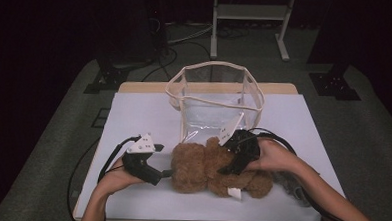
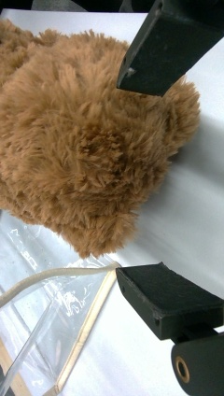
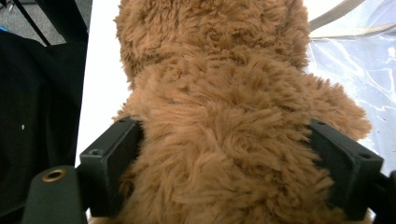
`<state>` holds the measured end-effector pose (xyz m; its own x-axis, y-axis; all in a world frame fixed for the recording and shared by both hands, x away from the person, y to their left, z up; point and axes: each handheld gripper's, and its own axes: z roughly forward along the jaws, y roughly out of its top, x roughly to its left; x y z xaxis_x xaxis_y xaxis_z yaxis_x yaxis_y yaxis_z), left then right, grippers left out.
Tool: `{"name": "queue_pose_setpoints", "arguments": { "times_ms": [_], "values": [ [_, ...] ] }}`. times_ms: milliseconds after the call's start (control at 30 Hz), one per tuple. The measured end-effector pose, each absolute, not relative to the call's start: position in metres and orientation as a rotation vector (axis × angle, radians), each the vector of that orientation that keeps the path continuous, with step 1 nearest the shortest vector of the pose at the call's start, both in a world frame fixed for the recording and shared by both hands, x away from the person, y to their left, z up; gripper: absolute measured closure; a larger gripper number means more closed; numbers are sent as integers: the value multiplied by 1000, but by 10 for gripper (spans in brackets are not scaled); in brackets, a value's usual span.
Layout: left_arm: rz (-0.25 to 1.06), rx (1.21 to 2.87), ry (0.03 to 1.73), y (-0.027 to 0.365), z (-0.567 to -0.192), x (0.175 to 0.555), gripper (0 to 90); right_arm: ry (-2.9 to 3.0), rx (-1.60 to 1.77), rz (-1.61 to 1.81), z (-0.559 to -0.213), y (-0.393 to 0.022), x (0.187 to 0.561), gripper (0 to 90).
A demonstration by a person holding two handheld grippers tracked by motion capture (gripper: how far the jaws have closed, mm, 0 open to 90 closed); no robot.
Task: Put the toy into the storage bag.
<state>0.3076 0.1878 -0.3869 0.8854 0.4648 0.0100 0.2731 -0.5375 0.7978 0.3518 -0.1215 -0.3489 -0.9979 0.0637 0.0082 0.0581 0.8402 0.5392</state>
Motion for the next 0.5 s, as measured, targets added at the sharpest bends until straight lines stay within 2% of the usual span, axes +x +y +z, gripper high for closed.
{"name": "queue_pose_setpoints", "arguments": {
  "times_ms": [500],
  "values": [
    [279, 2169, 523, 188, -386, 308, 84, 3030, 118, 893, -366, -120, 357, 167]
  ]
}}
